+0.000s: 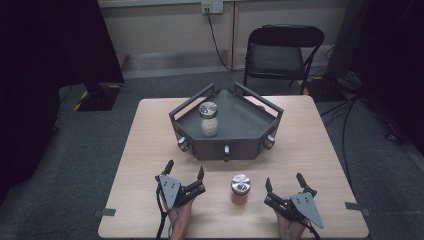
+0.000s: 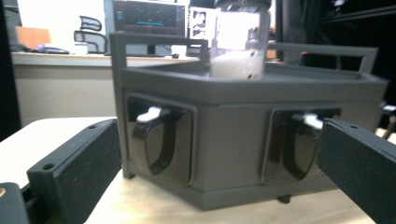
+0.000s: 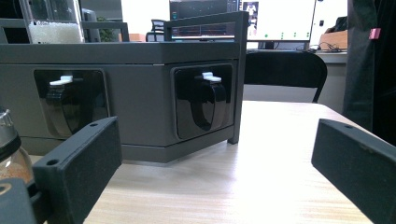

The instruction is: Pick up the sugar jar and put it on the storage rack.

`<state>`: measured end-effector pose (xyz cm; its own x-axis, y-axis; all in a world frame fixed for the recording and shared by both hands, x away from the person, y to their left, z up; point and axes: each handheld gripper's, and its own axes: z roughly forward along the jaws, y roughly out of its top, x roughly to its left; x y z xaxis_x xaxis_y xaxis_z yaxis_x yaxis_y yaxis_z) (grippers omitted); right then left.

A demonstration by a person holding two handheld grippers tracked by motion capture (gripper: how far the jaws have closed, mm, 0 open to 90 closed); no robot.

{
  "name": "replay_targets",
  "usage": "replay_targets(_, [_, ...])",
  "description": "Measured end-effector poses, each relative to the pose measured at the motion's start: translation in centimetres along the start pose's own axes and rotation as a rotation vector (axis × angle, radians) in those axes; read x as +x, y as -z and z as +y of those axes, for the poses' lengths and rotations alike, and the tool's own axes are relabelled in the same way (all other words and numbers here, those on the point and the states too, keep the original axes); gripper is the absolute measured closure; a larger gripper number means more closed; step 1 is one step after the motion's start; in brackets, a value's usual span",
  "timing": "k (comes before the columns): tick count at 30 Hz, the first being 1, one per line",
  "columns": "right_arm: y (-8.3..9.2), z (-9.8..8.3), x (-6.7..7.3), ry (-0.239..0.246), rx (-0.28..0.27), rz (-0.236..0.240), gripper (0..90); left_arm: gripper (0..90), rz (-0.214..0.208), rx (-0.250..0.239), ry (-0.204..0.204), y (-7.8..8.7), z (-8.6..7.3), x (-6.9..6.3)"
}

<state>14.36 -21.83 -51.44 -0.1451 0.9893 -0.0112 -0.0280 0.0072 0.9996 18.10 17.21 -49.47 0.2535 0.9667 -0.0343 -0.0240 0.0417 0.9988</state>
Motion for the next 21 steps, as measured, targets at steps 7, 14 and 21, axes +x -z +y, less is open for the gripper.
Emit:
replay_targets(7, [0.0, 0.0, 0.0, 0.000, 0.000, 0.000, 0.8, 0.0, 0.017, 0.021, -0.008, 0.0, -0.9, -0.2])
replay_targets(14, [0.0, 0.0, 0.0, 0.000, 0.000, 0.000, 0.9, 0.1, 0.037, 0.019, -0.023, 0.0, -1.4, -0.5])
replay_targets(21, [0.0, 0.0, 0.0, 0.000, 0.000, 0.000, 0.9, 0.0, 0.037, 0.014, -0.024, 0.0, -1.9, -0.5])
